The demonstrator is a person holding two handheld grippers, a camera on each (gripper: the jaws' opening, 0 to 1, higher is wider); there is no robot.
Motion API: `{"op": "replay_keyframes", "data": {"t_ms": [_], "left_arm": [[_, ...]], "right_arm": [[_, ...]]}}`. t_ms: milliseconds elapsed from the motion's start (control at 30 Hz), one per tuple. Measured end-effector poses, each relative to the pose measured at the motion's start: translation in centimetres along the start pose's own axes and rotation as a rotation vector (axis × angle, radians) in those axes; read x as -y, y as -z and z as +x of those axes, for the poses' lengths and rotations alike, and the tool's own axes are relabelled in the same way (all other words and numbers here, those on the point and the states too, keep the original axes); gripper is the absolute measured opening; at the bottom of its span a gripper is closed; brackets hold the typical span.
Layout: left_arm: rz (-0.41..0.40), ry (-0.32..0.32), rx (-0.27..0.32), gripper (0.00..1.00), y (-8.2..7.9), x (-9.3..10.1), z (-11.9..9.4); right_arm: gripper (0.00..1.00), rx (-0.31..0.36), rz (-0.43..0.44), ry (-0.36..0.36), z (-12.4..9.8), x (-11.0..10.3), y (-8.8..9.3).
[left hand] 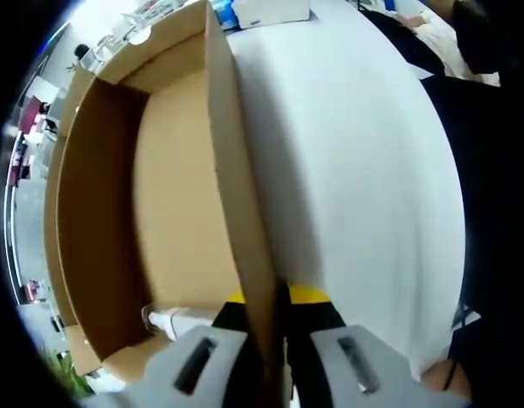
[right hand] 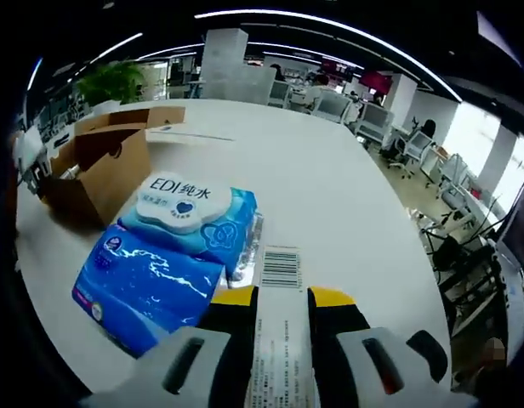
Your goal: Operate the shoe box by opening the lid, removing the specified soft item, and placing it in the target area until the item is outside and the box remains undamaged.
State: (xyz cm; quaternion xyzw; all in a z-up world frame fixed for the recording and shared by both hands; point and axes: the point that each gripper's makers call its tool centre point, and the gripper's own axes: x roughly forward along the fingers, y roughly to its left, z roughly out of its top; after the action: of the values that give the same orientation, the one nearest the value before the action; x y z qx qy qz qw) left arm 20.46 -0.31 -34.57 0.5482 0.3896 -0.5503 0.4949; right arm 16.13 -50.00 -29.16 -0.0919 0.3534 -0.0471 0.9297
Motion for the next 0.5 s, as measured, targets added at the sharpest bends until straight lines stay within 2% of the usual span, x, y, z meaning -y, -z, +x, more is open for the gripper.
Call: {"op": "replay_keyframes", "data": {"t_ms": [500], "left_arm": [[0.001, -0.004, -0.007, 0.04, -0.06, 0.12, 0.00]], "right_arm": [[0.22, 0.073, 0.084, 0.020, 0.53, -0.14, -0.26]]}}
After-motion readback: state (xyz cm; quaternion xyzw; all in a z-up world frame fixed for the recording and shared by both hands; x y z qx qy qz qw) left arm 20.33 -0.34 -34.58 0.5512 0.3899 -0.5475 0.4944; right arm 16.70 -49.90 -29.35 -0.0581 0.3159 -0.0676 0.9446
